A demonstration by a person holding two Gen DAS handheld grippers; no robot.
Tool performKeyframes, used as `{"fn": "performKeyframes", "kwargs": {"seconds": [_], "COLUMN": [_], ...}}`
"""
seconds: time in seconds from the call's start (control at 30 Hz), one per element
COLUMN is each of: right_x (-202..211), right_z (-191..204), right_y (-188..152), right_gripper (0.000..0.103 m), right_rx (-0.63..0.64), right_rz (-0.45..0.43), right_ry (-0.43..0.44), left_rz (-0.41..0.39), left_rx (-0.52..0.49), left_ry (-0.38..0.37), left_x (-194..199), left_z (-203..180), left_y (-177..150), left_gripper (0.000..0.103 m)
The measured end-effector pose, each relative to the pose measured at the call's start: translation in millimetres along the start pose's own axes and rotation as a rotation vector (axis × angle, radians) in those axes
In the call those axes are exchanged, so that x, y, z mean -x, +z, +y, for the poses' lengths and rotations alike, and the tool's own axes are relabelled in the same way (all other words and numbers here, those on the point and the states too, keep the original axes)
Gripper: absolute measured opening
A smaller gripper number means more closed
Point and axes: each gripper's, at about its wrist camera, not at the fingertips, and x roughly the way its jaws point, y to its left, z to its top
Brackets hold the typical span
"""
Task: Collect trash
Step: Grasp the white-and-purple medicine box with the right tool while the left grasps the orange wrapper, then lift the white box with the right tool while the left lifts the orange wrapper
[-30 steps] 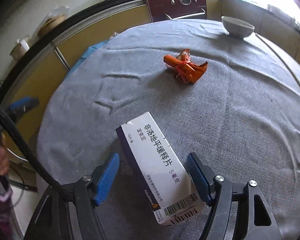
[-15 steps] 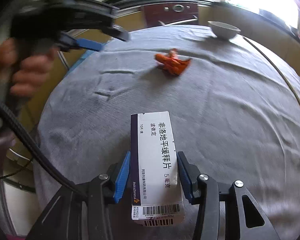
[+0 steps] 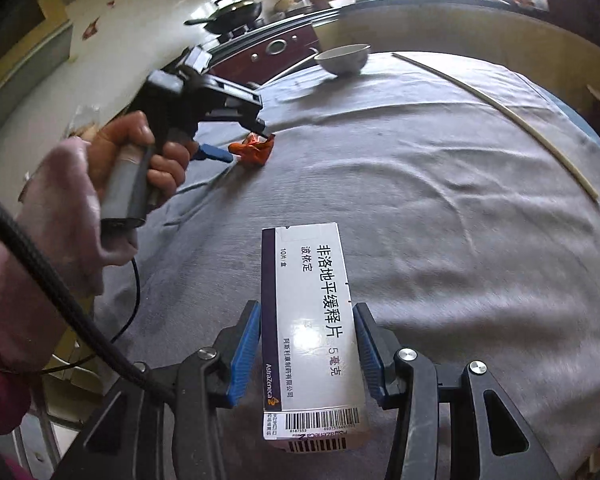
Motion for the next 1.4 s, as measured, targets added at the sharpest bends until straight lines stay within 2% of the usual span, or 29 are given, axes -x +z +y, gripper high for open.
{"fn": "performKeyframes", "kwargs": {"seconds": [0.07,0.17,0.27,0.37,0.77,1.0,1.3,1.4], "right_x": [4.7,11.6,20.9,30.7,62.4,79.4,100.9,106.8], "right_z": [-5.9,-12.2,-14.1,-16.2,-8.3,-1.2,1.6,1.1], "right_y": [-1.9,-4.7,-7.0,-10.2,-25.8,-39.8,-58.6,-63.2], "right_gripper": [0.049,0.049,0.049,0.049,0.049,0.049,0.049,0.049], "right_rx": [-0.022,-0.044,-0.059,-0.070,-0.106,-0.110,-0.140,-0.161], "right_rz": [-0.008,-0.024,-0.044,-0.066,-0.148,-0.187,-0.223,-0.233], "right_ry": [0.006,0.011,0.013,0.013,0.002,-0.014,-0.034,-0.030], "left_rz": [-0.019,-0.036,-0.045,-0.056,-0.158,-0.246,-0.372,-0.388], "left_rx": [-0.003,-0.016,-0.034,-0.076,-0.306,-0.424,-0.539,-0.571], "left_ry": [-0.003,0.015,-0.007,-0.007,-0.029,0.036,0.089,0.086], "left_x": [1.9,2.6,7.1,19.1,93.5,125.4,162.3,168.7], "left_z": [1.0,0.4,-0.3,-3.8,-18.1,-22.8,-36.3,-40.7], "left_y": [-1.1,-2.8,-8.7,-21.6,-107.1,-162.4,-225.2,-238.6], "left_gripper": [0.063,0.045,0.037,0.033,0.032,0.032,0.033,0.033]}}
